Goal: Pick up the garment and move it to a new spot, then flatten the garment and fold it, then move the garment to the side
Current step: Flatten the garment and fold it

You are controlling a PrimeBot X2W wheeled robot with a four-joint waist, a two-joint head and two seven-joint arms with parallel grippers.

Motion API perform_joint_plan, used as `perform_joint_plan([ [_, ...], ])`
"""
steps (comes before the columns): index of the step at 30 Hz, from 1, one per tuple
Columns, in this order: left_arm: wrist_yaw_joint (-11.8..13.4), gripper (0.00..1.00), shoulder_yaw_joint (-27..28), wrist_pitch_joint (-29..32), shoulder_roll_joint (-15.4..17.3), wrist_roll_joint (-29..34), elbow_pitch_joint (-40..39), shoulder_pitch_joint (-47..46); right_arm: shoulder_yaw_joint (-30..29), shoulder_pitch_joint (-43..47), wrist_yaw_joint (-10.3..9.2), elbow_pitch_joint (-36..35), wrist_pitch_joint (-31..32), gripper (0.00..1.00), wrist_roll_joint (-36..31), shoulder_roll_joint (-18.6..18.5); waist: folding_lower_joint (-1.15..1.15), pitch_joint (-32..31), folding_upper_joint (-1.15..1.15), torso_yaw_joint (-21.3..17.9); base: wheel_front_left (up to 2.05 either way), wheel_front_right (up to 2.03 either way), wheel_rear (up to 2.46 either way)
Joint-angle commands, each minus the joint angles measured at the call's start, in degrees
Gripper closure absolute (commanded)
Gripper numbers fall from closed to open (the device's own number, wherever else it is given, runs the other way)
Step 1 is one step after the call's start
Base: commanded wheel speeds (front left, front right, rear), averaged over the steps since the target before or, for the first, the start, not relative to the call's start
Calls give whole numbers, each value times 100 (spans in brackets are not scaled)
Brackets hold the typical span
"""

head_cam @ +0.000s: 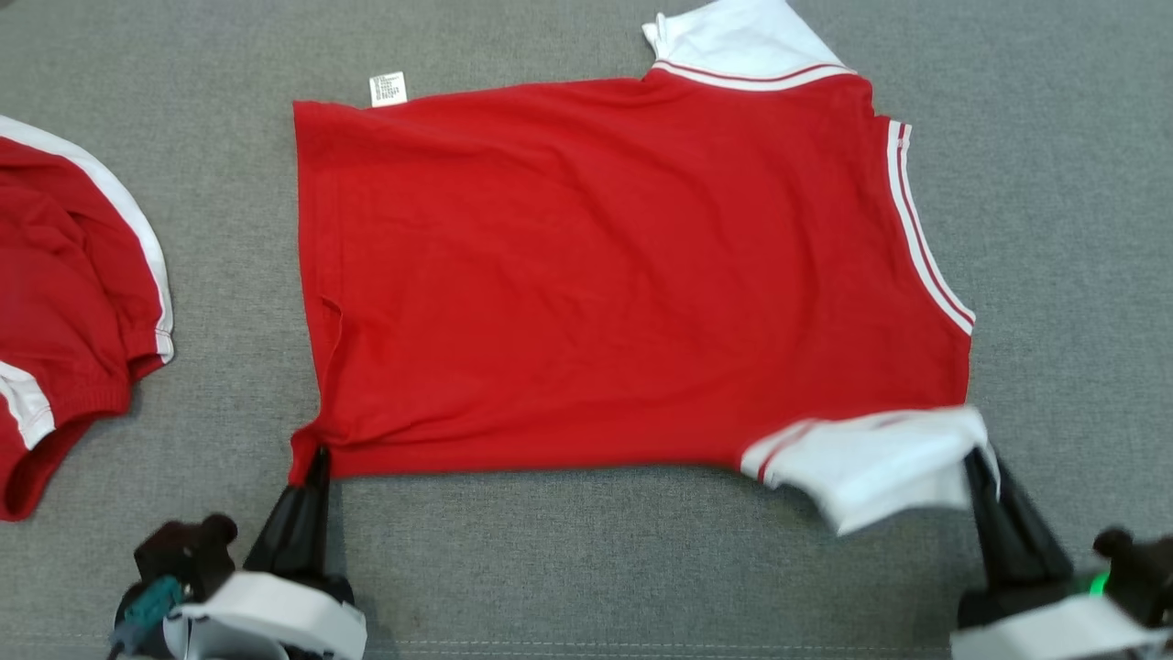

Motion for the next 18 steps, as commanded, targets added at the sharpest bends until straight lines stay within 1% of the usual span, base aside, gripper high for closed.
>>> perform_joint_plan([
  [1,65,100,232,49,126,-97,-235,-274,126,-356,-1,-121,-5,100,126,-196,0,85,0,-27,0,0,0],
  [5,120,100,247,304,190,-128,-461,-634,307,-1199,-1,96,149,100,378,-542,0,226,0,-1,0,0,0],
  [9,114,100,237,492,181,-207,-385,-1064,632,-1988,-1,546,248,100,578,-856,0,281,0,75,0,0,0],
  [13,41,100,190,654,163,-290,-3,-1515,890,-2664,-1,1163,260,100,802,-1047,0,312,0,158,0,0,0],
  [18,-99,100,121,735,43,-437,648,-2028,1255,-3304,-1,1908,210,100,1025,-1222,0,389,0,248,0,0,0],
])
